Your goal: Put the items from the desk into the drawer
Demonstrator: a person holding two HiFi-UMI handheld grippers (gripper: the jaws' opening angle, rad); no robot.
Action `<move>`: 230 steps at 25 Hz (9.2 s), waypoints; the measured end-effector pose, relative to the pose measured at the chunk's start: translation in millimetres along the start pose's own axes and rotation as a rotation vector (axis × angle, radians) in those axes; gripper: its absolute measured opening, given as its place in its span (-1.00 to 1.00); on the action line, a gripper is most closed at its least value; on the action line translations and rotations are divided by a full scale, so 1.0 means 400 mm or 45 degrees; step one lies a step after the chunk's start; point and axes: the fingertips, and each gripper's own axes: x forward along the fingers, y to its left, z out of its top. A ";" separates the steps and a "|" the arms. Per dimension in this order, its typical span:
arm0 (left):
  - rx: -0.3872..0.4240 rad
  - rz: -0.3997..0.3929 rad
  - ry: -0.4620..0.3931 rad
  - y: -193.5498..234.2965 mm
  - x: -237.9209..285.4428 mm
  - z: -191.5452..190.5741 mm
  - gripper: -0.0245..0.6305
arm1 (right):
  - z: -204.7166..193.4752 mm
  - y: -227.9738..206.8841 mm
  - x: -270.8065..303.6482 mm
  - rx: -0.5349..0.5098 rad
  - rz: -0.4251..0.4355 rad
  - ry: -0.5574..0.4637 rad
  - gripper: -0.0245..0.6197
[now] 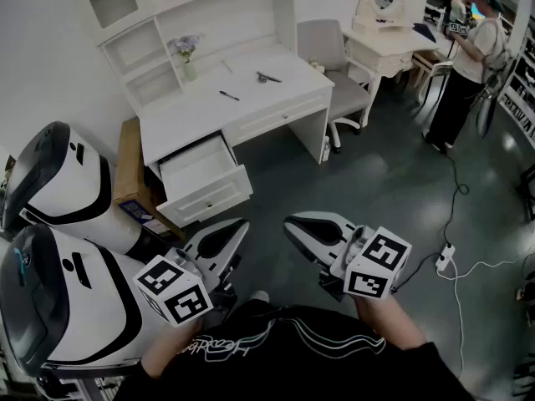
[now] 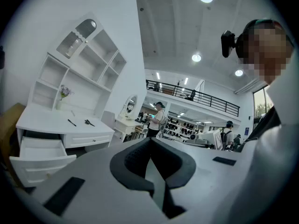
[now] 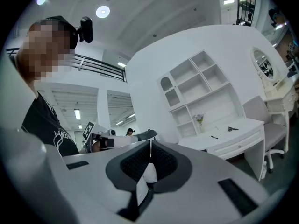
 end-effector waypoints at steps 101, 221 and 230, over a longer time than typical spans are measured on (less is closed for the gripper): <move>-0.549 0.636 0.032 1.780 0.560 0.242 -0.86 | -0.341 -1.856 1.483 -0.300 -0.258 1.078 -0.52; -0.502 0.728 -0.157 1.444 -0.088 0.122 -0.86 | -0.386 -0.713 1.362 -0.207 0.470 0.782 -0.70; -0.372 0.495 -0.117 1.366 0.108 0.234 -0.86 | -0.047 -0.737 1.209 0.112 0.390 0.270 -0.76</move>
